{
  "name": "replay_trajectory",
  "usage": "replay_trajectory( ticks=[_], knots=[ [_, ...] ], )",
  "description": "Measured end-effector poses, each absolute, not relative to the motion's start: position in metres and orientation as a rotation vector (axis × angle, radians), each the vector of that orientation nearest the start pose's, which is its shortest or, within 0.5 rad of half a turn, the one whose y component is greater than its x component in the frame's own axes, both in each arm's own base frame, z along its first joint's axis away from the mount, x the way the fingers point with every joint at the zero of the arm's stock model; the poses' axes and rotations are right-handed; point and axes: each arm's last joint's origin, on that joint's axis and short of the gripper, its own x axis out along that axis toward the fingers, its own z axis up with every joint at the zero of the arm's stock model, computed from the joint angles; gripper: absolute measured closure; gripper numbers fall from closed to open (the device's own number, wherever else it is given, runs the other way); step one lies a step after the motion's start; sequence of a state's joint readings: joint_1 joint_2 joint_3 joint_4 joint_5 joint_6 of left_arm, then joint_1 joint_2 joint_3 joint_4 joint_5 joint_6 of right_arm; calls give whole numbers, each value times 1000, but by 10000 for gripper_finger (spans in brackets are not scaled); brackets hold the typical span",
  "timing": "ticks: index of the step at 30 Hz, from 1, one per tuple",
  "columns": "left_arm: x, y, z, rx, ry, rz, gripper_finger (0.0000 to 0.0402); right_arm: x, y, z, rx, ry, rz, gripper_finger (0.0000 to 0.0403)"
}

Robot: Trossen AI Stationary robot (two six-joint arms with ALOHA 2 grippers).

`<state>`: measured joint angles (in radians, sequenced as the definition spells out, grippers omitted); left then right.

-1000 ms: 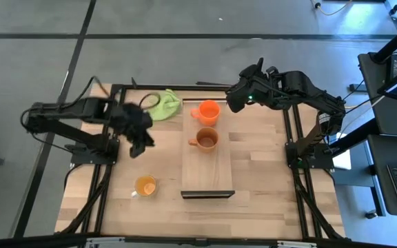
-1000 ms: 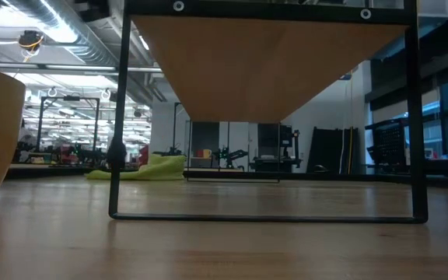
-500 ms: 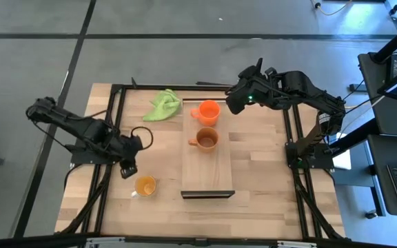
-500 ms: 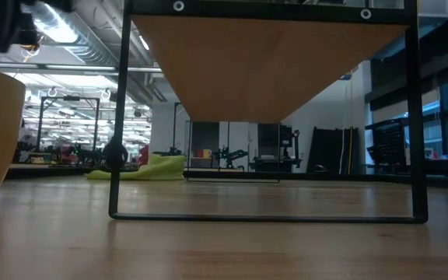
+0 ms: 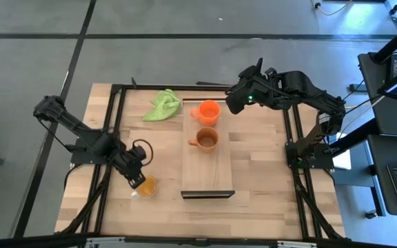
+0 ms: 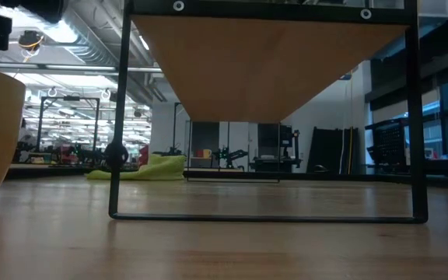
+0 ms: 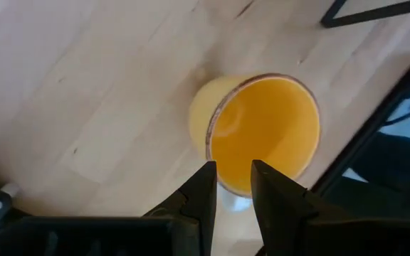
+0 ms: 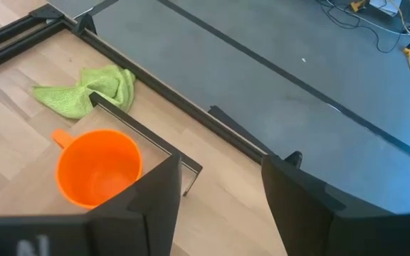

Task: Stack small to large cups/mugs on shelf
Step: Put the yellow mug on the shelf

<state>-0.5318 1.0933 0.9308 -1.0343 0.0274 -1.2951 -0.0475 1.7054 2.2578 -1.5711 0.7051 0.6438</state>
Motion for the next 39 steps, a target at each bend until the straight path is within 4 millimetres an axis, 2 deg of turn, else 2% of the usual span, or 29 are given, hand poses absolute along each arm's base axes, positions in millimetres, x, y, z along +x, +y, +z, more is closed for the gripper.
replay_trajectory(
  ticks=[5,23,39],
  knots=[
    [168,-106,255,-773,1302,370,319,278,-32,468,211,727,-948,205],
    [183,-118,232,-735,1340,492,319,279,-27,467,161,784,-861,205],
    [193,-126,217,-678,1382,470,330,280,-12,467,145,783,-811,205]
  ],
)
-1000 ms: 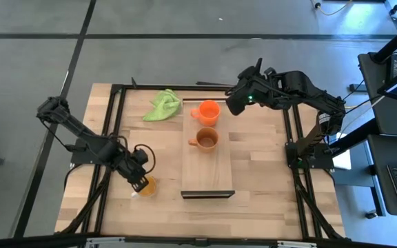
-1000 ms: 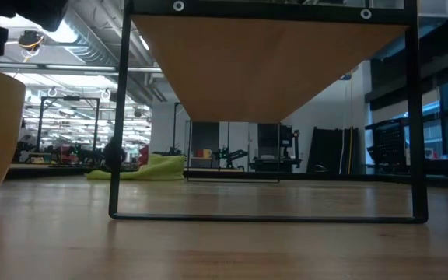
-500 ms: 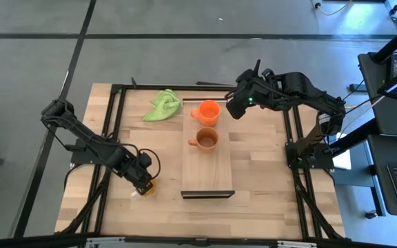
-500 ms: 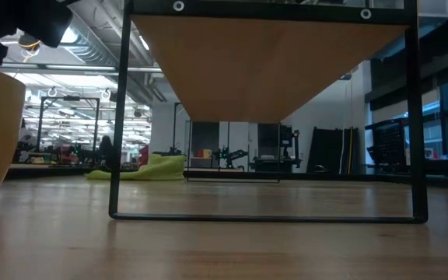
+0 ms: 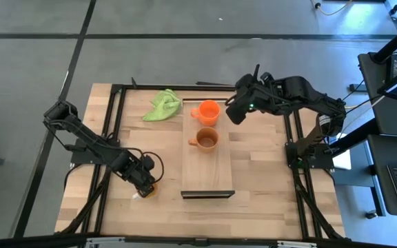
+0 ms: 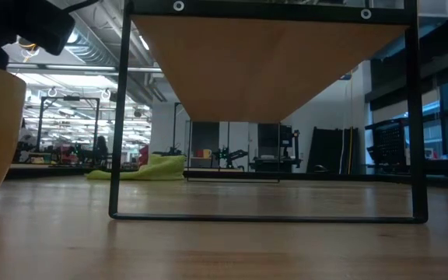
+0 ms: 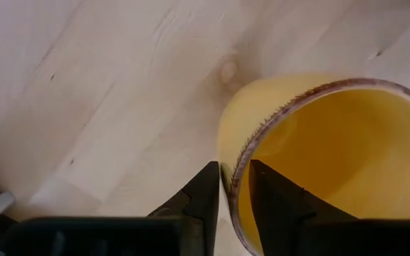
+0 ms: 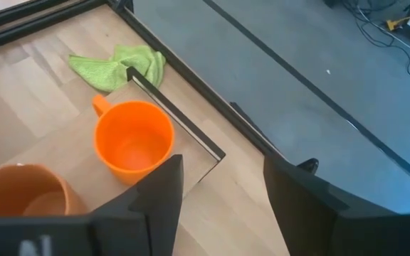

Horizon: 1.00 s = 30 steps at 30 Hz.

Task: Stack small to large cups/mugs on shelf
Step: Put the yellow mug on the shelf

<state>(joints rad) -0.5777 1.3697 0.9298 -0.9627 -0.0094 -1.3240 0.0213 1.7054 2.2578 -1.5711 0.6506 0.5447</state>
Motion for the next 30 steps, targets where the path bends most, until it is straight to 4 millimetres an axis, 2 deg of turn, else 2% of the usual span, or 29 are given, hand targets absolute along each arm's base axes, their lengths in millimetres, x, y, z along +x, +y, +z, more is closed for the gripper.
replay_trajectory(
  ticks=[9,19,24,30],
  knots=[
    [193,-125,217,-641,1360,475,388,281,-7,467,159,774,-806,205],
    [194,-125,219,-646,1382,450,392,281,-7,467,162,773,-807,205],
    [205,-122,246,-644,1377,379,393,281,-7,467,165,772,-808,205],
    [213,-104,305,-555,1339,354,394,281,-4,467,216,781,-773,205]
  ],
)
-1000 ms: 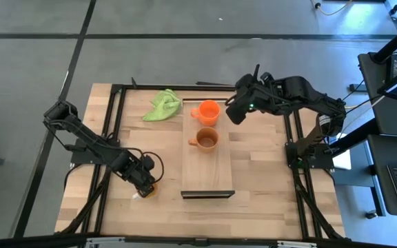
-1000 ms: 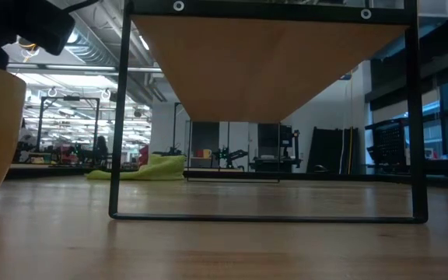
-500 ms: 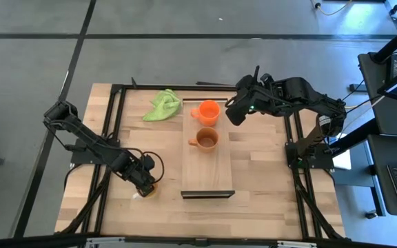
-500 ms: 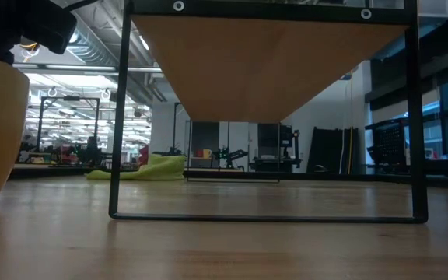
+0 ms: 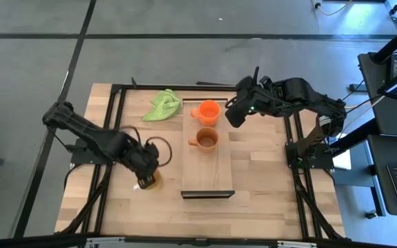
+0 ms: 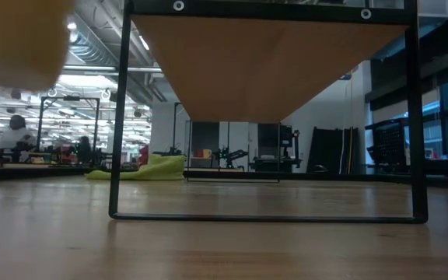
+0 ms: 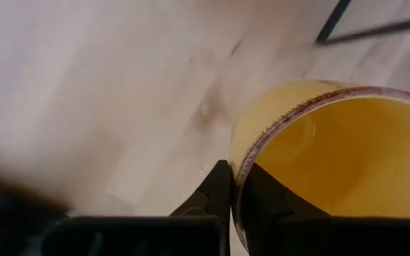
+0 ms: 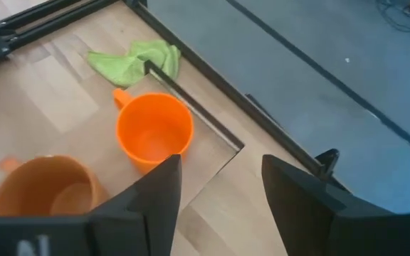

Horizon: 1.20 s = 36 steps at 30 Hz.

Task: Stack small to large cups/mugs on shelf
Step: Put the yellow mug on the shelf

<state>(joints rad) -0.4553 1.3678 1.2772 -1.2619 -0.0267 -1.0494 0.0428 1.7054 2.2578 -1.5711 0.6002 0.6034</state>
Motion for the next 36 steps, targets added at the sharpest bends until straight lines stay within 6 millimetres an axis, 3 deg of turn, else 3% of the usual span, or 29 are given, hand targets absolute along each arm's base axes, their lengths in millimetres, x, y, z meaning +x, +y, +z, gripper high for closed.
replay_trajectory(
  ticks=[6,14,24,31,36],
  knots=[
    [220,-80,365,-491,1185,304,394,282,8,463,234,775,-760,205],
    [265,-56,405,-336,1067,184,394,273,22,426,256,870,-820,205],
    [330,-39,408,-157,1172,48,394,217,38,393,459,815,-936,205],
    [351,-31,419,-257,1123,23,394,183,49,365,589,782,-991,205],
    [362,-41,414,-351,1113,8,394,175,55,347,610,778,-990,205]
  ],
)
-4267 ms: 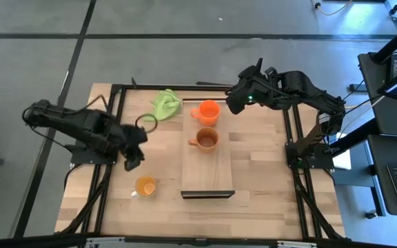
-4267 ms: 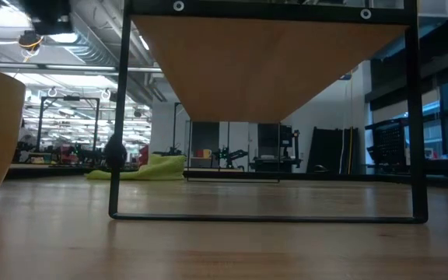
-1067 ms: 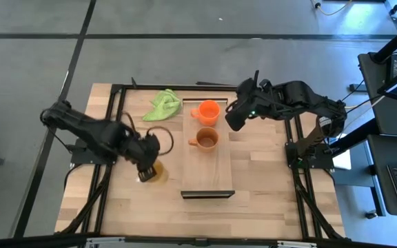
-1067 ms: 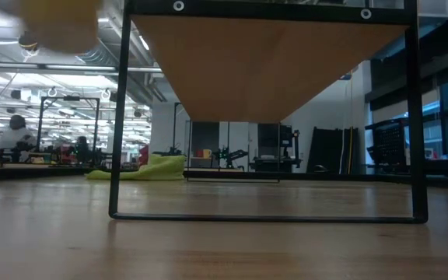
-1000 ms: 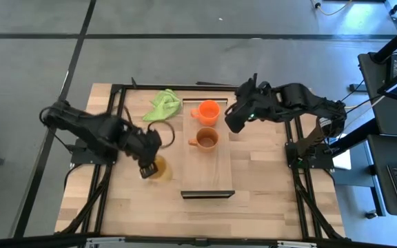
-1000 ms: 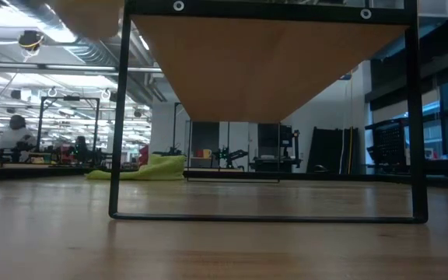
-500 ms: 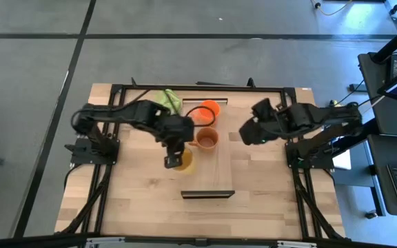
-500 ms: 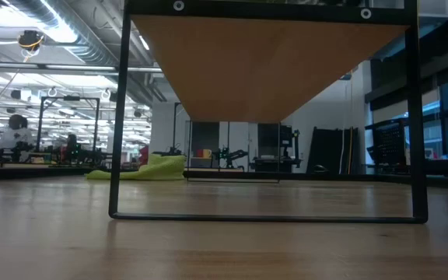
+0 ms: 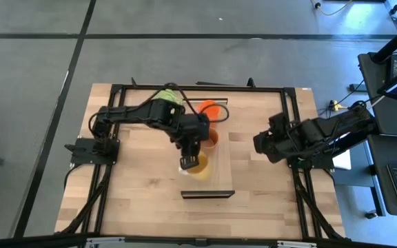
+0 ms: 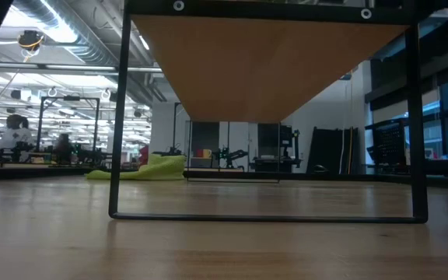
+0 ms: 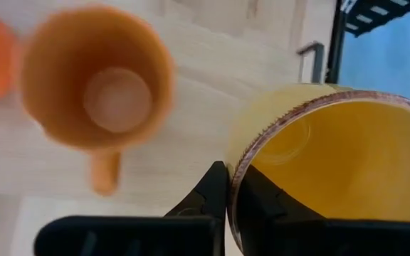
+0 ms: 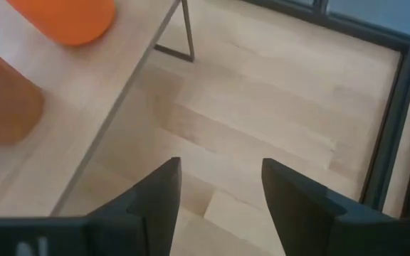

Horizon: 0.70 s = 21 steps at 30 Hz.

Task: Stack small to large cups/mugs on shelf
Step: Put the yellow mug on the shelf

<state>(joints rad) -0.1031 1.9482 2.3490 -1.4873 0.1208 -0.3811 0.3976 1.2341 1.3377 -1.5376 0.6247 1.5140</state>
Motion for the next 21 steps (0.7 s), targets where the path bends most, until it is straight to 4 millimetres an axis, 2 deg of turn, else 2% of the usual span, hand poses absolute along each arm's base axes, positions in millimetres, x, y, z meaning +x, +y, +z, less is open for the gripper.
replay_trajectory(
  ticks=[5,9,14,21],
  knots=[
    [365,-63,407,-396,1149,3,394,174,59,340,607,782,-970,205],
    [367,-75,413,-426,1082,-15,394,178,62,341,642,755,-941,205],
    [367,-84,412,-377,1056,11,394,189,67,343,724,678,-874,205],
    [380,-86,392,-310,1110,61,394,203,77,349,828,661,-711,205]
  ],
)
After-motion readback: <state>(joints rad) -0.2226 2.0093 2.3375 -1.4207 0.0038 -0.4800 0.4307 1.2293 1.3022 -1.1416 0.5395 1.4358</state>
